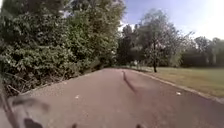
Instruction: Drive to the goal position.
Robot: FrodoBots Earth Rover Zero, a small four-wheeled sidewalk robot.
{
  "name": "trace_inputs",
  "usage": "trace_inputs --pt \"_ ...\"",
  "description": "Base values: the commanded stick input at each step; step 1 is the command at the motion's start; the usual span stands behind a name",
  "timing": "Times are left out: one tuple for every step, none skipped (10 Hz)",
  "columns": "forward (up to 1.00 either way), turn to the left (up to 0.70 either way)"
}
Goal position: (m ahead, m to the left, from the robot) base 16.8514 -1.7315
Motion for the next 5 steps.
trace_inputs --pt "0.70 0.00" --pt "0.70 0.00" --pt "0.70 0.00" --pt "0.70 0.00" --pt "0.70 0.00"
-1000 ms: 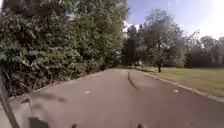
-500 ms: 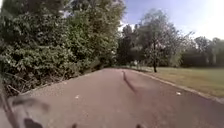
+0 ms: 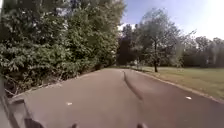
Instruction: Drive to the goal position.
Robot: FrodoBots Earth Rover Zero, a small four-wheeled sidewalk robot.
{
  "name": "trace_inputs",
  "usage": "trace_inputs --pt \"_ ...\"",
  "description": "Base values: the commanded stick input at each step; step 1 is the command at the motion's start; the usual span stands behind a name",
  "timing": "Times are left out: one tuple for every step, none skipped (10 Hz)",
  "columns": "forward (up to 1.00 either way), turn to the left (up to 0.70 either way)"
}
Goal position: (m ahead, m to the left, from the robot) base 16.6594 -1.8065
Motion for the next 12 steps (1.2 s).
trace_inputs --pt "0.70 0.00" --pt "0.70 0.00" --pt "0.70 0.00" --pt "0.70 0.00" --pt "0.70 0.00" --pt "0.70 0.00" --pt "0.70 0.00" --pt "0.70 0.00" --pt "0.70 0.00" --pt "0.70 0.00" --pt "0.70 0.00" --pt "0.70 0.00"
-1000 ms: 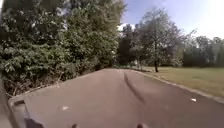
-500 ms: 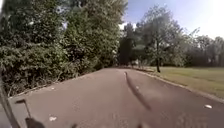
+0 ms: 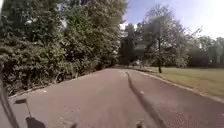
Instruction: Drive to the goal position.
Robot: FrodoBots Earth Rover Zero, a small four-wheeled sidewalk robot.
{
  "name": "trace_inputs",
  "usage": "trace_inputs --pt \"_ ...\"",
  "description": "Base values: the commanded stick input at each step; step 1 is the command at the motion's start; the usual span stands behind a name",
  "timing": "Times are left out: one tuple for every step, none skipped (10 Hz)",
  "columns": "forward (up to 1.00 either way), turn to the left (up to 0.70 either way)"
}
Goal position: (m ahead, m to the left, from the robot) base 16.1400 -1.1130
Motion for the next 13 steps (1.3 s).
trace_inputs --pt "0.70 0.00" --pt "0.70 0.00" --pt "0.70 0.00" --pt "0.70 0.00" --pt "0.70 0.00" --pt "0.70 0.00" --pt "0.70 0.00" --pt "0.70 0.00" --pt "0.70 0.00" --pt "0.70 0.00" --pt "0.70 0.00" --pt "0.70 0.00" --pt "0.70 0.00"
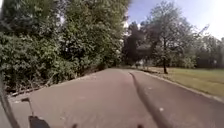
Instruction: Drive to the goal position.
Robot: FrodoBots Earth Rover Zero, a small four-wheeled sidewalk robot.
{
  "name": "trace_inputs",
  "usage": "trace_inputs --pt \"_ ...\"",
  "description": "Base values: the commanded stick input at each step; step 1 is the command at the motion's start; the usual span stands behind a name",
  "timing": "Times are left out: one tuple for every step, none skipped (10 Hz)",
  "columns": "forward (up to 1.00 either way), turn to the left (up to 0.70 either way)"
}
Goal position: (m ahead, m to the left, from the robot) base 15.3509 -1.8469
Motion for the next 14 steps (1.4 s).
trace_inputs --pt "0.70 0.00" --pt "0.70 0.00" --pt "0.70 0.00" --pt "0.70 0.00" --pt "0.70 0.00" --pt "0.70 0.00" --pt "0.70 0.00" --pt "0.70 0.00" --pt "0.70 0.00" --pt "0.70 0.00" --pt "0.70 0.00" --pt "0.70 0.00" --pt "0.70 0.00" --pt "0.70 0.00"
